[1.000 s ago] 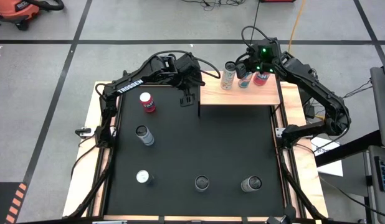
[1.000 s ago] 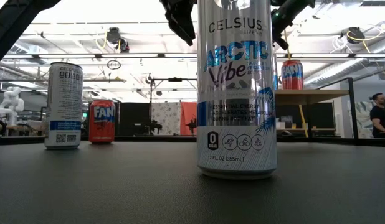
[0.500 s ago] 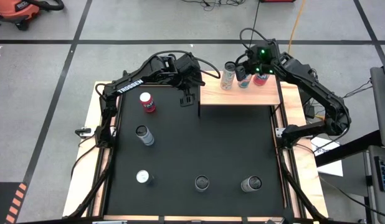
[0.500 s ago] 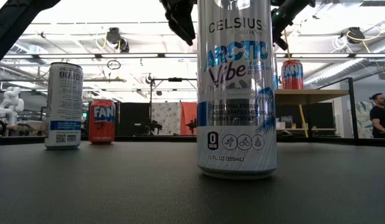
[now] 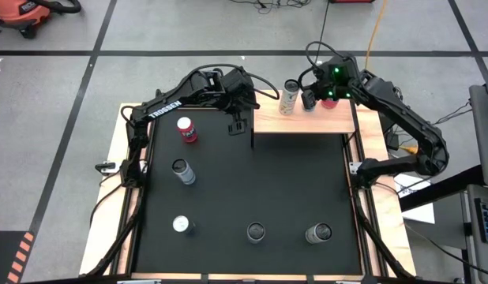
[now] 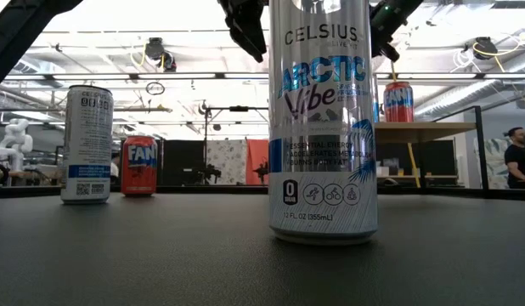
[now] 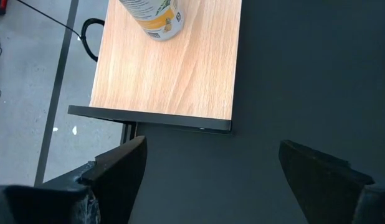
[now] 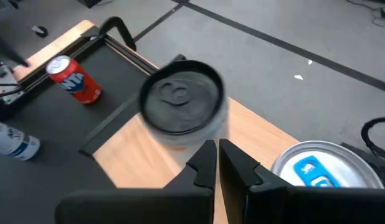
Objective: Place canned beverage on shelf
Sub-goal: Put the top white yellow soda can on the shelf
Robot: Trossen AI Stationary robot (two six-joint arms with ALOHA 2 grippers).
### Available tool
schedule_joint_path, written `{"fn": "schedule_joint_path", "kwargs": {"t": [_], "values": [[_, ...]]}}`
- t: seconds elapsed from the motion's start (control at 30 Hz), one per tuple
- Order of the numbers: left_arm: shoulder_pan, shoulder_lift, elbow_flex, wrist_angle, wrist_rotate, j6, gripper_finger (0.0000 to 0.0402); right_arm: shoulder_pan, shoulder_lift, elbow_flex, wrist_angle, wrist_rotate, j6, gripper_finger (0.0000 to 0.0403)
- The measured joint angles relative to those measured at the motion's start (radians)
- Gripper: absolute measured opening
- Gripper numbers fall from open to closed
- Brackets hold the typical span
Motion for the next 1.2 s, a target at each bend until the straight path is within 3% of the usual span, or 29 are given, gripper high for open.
{"fn": "schedule_joint_path", "kwargs": {"t": [0.43,0.63,0.97,1.2], "values": [[0.0,0.0,0.0,0.0,0.0,0.0,0.0359,0.156,-0.015,0.0,0.1,0.005,0.006,0.0],[0.0,0.0,0.0,-0.003,0.0,0.0,0.0359,0.245,0.036,0.0,0.118,0.179,-0.026,0.0],[0.0,0.0,0.0,-0.033,0.0,0.002,0.0359,0.32,0.111,0.0,0.168,0.369,-0.019,0.0],[0.0,0.0,0.0,-0.052,0.0,0.002,0.0359,0.323,0.133,0.0,0.198,0.374,-0.026,0.0]]}}
